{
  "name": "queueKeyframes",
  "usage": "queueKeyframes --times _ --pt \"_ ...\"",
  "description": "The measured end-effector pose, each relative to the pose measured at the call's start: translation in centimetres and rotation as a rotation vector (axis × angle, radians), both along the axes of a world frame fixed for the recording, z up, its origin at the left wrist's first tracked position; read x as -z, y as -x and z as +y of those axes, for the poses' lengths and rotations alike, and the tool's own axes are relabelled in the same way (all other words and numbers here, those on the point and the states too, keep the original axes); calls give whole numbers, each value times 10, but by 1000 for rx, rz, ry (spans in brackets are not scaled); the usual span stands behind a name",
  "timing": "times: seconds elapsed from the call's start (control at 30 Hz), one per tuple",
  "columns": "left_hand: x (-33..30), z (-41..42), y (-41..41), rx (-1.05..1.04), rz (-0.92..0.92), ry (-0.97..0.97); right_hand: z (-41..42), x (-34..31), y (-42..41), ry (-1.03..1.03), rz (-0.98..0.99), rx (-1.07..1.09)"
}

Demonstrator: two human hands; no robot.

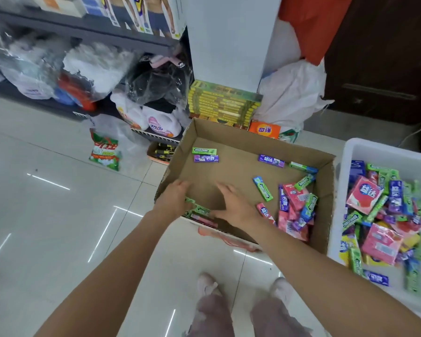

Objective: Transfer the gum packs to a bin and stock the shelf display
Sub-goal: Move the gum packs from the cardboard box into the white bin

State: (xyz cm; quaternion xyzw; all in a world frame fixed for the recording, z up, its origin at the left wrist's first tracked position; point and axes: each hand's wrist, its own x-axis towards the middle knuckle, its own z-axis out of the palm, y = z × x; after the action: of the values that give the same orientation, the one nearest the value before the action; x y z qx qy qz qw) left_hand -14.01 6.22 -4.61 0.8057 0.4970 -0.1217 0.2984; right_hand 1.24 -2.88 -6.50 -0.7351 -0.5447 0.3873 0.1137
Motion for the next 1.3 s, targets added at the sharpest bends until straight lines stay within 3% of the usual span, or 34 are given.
queueKeyframes --times 0.17,0.33,0.43,0.6,0.7,0.9,1.1,1.3 --pt "21 20 0 203 127 69 12 27 15 99 -79 -71" --pt "27 33 -11 318 207 59 14 32 2 -13 -178 -33" --pt "29 36 -14 312 185 40 11 35 -8 -30 -247 71" --pt "38 32 -12 225 56 23 14 35 2 -50 -142 -104" --pt "41 32 -12 190 14 23 19 37 7 -45 -186 -152" --pt "32 33 -9 280 100 95 15 29 -10 -126 -328 -91" --pt "29 30 -10 400 199 7 13 33 -13 -46 -278 -101" --pt "35 30 -22 275 79 -36 5 31 -16 -33 -402 -15"
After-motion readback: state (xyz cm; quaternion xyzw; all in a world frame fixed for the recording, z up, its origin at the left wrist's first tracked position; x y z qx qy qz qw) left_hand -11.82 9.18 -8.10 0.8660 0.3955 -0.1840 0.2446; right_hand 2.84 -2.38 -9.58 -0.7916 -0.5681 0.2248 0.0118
